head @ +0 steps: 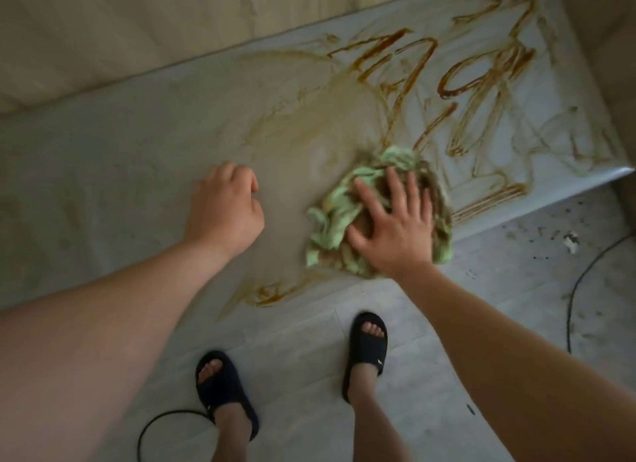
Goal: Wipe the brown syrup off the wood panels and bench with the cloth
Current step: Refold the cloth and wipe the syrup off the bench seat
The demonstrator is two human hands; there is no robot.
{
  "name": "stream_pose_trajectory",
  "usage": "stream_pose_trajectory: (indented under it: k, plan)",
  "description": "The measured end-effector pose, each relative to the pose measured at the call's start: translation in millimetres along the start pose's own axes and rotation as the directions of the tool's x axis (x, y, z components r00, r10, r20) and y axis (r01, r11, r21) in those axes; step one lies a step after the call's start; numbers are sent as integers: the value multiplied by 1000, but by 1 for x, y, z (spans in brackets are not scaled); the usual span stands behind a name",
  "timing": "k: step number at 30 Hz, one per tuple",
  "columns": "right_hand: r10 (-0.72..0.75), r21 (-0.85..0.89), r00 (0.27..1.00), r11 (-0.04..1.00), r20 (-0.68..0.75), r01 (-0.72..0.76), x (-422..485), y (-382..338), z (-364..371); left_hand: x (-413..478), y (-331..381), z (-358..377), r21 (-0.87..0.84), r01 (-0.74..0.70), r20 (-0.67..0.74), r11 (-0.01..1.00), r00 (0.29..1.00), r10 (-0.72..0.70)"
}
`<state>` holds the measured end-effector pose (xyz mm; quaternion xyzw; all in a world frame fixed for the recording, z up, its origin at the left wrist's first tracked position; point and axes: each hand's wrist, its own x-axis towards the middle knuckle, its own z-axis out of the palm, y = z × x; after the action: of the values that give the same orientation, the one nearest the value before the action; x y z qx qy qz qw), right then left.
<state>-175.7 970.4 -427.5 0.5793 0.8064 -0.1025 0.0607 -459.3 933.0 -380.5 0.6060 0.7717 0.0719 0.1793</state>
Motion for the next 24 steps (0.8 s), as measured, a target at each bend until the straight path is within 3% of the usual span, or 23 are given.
stream_pose_trajectory:
  k: [3,5,7,9,12,14,16,19,22,24]
  plan:
    - [295,82,954,951,50,-299,17,9,-7,5,4,9,13,24,8,1000,1000,-24]
    - [304,103,951,945,64,-309,14,-24,-2,7,3,12,0,53,0,999,999,-53]
    - [184,127,982,974,44,-188,-5,-71,7,6,1,11,0,88,-10,996,996,-88]
    - [-35,135,998,990,43,29,-36,-114,20,4,1,11,16,107,-19,994,994,-107]
    - [-352,126,935,930,50,344,-63,-131,31,1,0,11,78,104,-6,991,995,-104]
    - [-417,106,909,903,-7,415,-52,-102,31,2,0,14,116,64,7,991,998,-66]
    - [-297,88,953,949,-58,302,-30,-54,21,8,3,17,126,40,7,991,999,-42]
    - [91,25,996,995,8,-91,11,27,-4,18,15,20,94,53,15,994,998,-55]
    - [479,139,873,862,91,-487,43,65,-25,24,28,20,82,83,41,993,995,-86]
    - [541,169,832,815,125,-555,59,53,-25,30,33,19,96,170,134,981,974,-182]
